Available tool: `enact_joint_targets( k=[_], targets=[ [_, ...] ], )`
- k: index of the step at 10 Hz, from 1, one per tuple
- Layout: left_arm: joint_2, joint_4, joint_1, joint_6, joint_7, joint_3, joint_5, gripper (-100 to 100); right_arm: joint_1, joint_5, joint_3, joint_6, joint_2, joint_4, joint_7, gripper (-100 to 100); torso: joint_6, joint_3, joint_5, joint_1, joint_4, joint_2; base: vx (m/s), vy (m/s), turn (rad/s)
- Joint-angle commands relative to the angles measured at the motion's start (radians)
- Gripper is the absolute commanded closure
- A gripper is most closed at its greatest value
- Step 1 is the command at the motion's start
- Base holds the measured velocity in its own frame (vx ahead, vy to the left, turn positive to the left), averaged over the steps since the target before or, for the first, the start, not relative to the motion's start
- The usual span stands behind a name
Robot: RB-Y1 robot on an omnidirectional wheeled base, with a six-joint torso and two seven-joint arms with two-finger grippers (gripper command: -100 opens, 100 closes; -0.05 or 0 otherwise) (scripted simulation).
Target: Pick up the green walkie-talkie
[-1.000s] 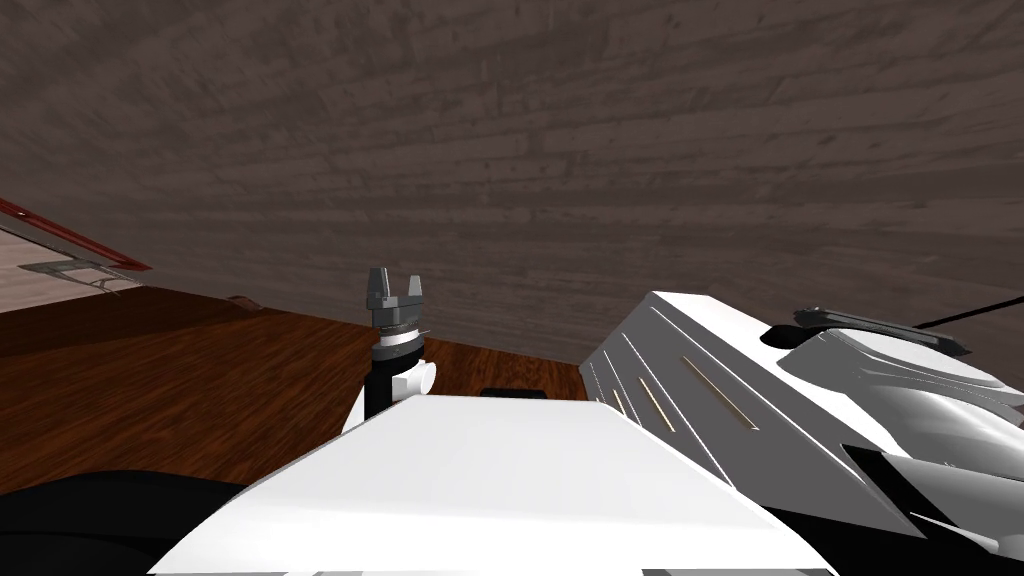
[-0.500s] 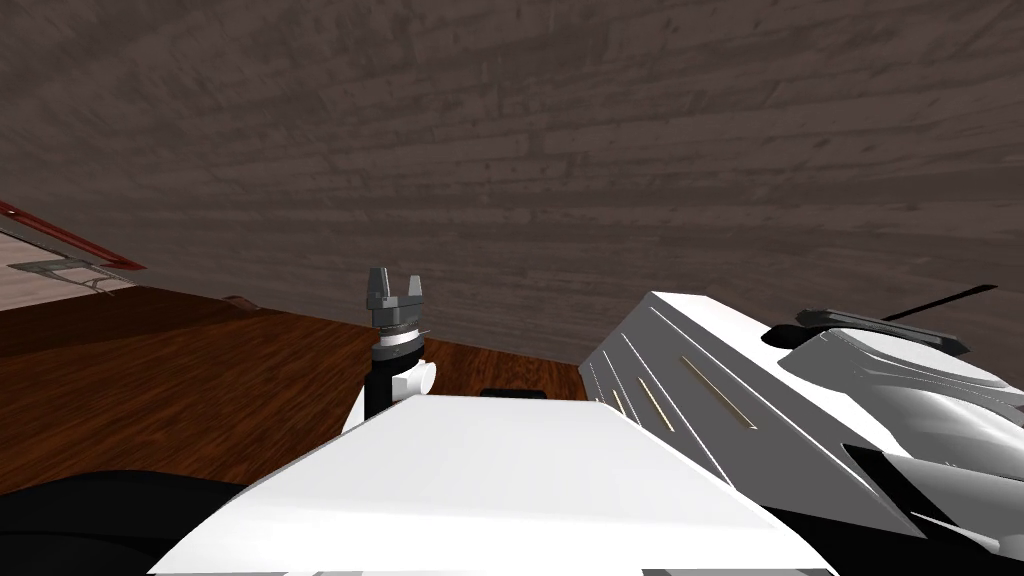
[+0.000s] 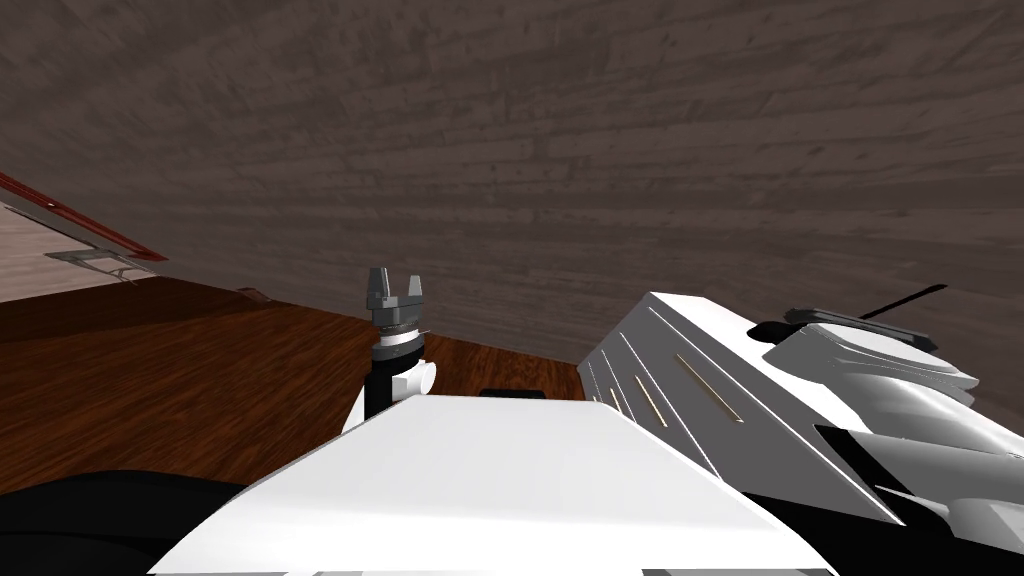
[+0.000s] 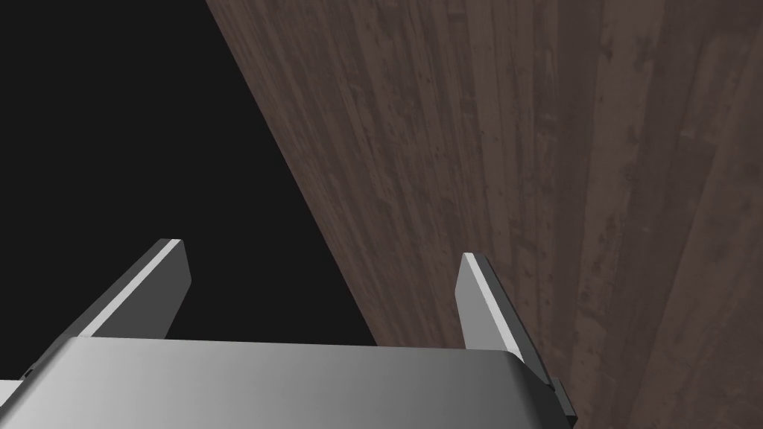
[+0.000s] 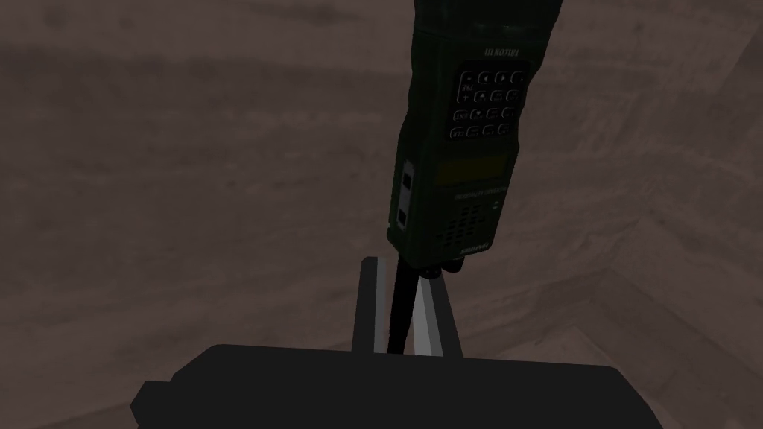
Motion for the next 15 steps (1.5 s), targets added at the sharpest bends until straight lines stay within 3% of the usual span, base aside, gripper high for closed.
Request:
enact_joint_targets(
  k=[1, 2, 3, 5, 6, 8, 10, 11, 12, 14, 15],
  targets=[
    [0.0, 0.0, 0.0, 0.0, 0.0, 0.0, 0.0, 0, -0.022, -0.01, 0.05, 0.016, 0.005, 0.014, -0.012, 100, 0.0, 0.0, 0.0, 0.0, 0.0, 0.0, -0.112, -0.032, 0.076],
    [0.0, 0.0, 0.0, 0.0, 0.0, 0.0, 0.0, 0, -0.022, -0.01, 0.066, 0.016, 0.005, 0.014, -0.012, 100, 0.002, -0.001, -0.004, 0.001, -0.001, 0.0, -0.045, -0.003, 0.012],
    [0.0, 0.0, 0.0, 0.0, 0.0, 0.0, 0.0, 0, -0.061, -0.028, 0.098, 0.037, 0.007, 0.045, -0.032, 100, 0.004, -0.002, -0.006, 0.001, -0.002, -0.002, -0.074, -0.014, 0.078],
    [0.0, 0.0, 0.0, 0.0, 0.0, 0.0, 0.0, 0, -0.08, -0.028, 0.146, 0.037, 0.007, 0.055, -0.032, 100, 0.004, -0.002, -0.011, -0.002, -0.003, -0.001, -0.064, -0.014, 0.027],
    [0.0, 0.0, 0.0, 0.0, 0.0, 0.0, 0.0, 0, -0.132, -0.045, 0.183, 0.059, 0.009, 0.097, -0.053, 100, 0.006, -0.003, -0.013, -0.002, -0.004, -0.002, -0.074, -0.014, 0.089],
    [0.0, 0.0, 0.0, 0.0, 0.0, 0.0, 0.0, 0, -0.138, -0.045, 0.226, 0.059, 0.009, 0.097, -0.053, 100, 0.005, -0.002, -0.016, -0.005, -0.004, -0.001, -0.062, -0.02, 0.035],
    [0.0, 0.0, 0.0, 0.0, 0.0, 0.0, 0.0, 0, -0.196, -0.063, 0.29, 0.081, 0.011, 0.139, -0.074, 100, 0.006, -0.002, -0.019, -0.007, -0.004, 0.001, -0.097, -0.02, 0.068],
    [0.0, 0.0, 0.0, 0.0, 0.0, 0.0, 0.0, 0, -0.196, -0.063, 0.306, 0.081, 0.011, 0.139, -0.074, 100, 0.006, -0.001, -0.02, -0.007, -0.004, 0.001, -0.038, -0.008, 0.009],
    [0.0, 0.0, 0.0, 0.0, 0.0, 0.0, 0.0, 0, -0.243, -0.08, 0.344, 0.102, 0.013, 0.181, -0.094, 100, 0.007, -0.003, -0.02, -0.007, -0.005, -0.001, -0.081, -0.014, 0.085],
    [0.0, 0.0, 0.0, 0.0, 0.0, 0.0, 0.0, 0, -0.254, -0.08, 0.386, 0.102, 0.013, 0.181, -0.094, 100, 0.006, -0.002, -0.02, -0.008, -0.004, 0.0, -0.058, -0.015, 0.035],
    [0.0, 0.0, 0.0, 0.0, 0.0, 0.0, 0.0, 0, -0.298, -0.098, 0.423, 0.124, 0.015, 0.223, -0.115, 100, 0.007, -0.002, -0.02, -0.008, -0.004, -0.001, -0.08, -0.017, 0.089]
  ],
)
